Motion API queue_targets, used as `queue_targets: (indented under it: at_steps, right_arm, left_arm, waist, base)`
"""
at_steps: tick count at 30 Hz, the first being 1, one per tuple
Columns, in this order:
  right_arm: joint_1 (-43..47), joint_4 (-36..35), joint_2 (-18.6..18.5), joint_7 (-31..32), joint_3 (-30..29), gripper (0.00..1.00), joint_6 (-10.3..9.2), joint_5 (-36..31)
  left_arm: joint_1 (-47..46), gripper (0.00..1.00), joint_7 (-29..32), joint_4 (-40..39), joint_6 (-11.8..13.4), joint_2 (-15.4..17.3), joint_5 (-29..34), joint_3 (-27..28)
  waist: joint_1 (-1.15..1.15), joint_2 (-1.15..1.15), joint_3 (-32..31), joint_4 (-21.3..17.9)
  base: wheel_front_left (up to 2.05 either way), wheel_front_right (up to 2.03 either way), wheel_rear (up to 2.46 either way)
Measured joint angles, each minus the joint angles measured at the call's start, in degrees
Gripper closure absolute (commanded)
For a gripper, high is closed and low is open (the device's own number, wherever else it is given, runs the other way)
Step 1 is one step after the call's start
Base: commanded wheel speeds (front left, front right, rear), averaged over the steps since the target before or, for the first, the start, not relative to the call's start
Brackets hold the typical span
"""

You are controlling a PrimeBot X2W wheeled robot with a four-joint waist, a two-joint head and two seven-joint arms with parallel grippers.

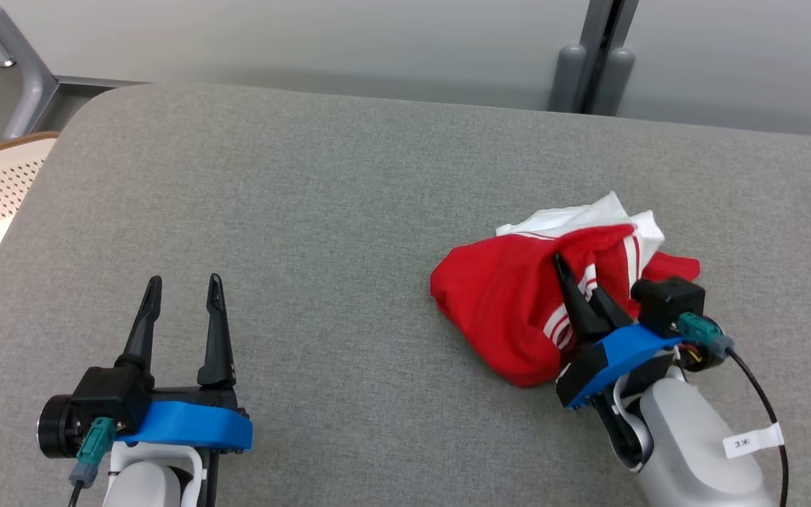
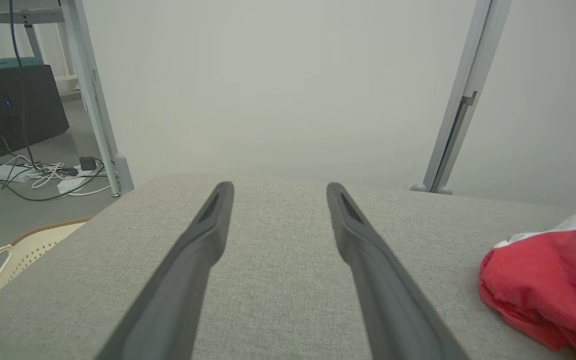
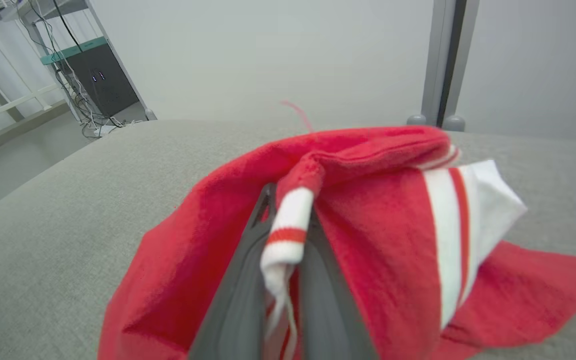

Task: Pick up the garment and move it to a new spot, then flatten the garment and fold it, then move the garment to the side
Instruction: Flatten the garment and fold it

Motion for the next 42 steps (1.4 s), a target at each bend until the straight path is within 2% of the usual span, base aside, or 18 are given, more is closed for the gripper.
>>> queue_targets:
  at_steps: [9,15,23,28,29,30,31,37,39,42]
  right_arm:
    - [-6.3,-4.41,0.0,-0.01,9.15,1.0,0.0,1.43]
    - [-8.87,-3.69,0.0,0.0,19.13,1.0,0.0,4.34]
    - [-8.39,-3.97,0.02,0.85,36.46,1.0,0.0,9.54]
    - [-7.86,-3.6,0.02,1.22,43.44,1.0,0.0,12.3]
    - [-7.86,-3.53,0.0,1.23,44.47,0.73,0.0,12.66]
    - [-7.86,-3.37,0.02,1.23,45.34,0.15,0.0,12.96]
    - [-7.87,-3.25,0.05,1.2,45.86,0.0,0.0,13.26]
    - [-8.97,-3.22,0.01,0.23,43.57,0.0,0.0,13.22]
    - [-9.29,-3.86,0.05,0.1,41.27,0.0,0.0,12.38]
    - [-9.22,-4.85,0.04,0.0,34.68,0.0,0.0,9.88]
  left_arm:
    - [-0.48,0.0,-0.01,0.38,0.08,-0.04,-1.0,-0.46]
    - [-0.88,0.0,0.0,0.7,0.67,-0.05,-2.56,-2.1]
    - [-1.25,0.0,0.0,1.37,1.34,-0.05,-4.22,-3.74]
    - [-1.69,0.0,0.0,1.66,1.68,-0.05,-4.6,-4.25]
    - [-1.86,0.0,0.0,1.71,1.7,-0.05,-4.82,-4.33]
    - [-2.03,0.0,0.0,1.75,1.85,-0.07,-4.9,-4.43]
    - [-2.12,0.0,-0.01,1.77,1.88,-0.05,-4.92,-4.43]
    - [-2.04,0.0,0.0,1.77,2.11,-0.08,-4.61,-3.55]
    - [-1.93,0.0,0.0,1.79,2.04,-0.08,-4.31,-3.03]
    - [-1.32,0.0,0.0,1.56,2.02,-0.07,-3.79,-2.31]
  waist:
    - [0.0,0.0,-0.17,2.72]
    - [0.0,0.0,0.15,5.31]
    - [0.0,0.0,1.44,7.94]
    - [0.0,0.0,1.99,8.56]
    - [0.0,0.0,2.04,8.56]
    - [0.0,0.0,2.08,8.49]
    - [0.0,0.0,2.11,8.36]
    - [-0.01,0.0,1.74,6.22]
    - [0.0,0.0,1.4,5.25]
    - [0.0,0.0,0.77,3.62]
  base:
    - [0.0,0.0,0.0]
    - [0.0,0.0,0.0]
    - [0.0,0.0,0.0]
    - [0.0,0.0,0.0]
    - [0.0,0.0,0.0]
    - [0.0,0.0,0.0]
    - [0.0,0.0,0.0]
    - [0.0,0.0,0.0]
    - [0.0,0.0,0.0]
    - [0.0,0.0,0.0]
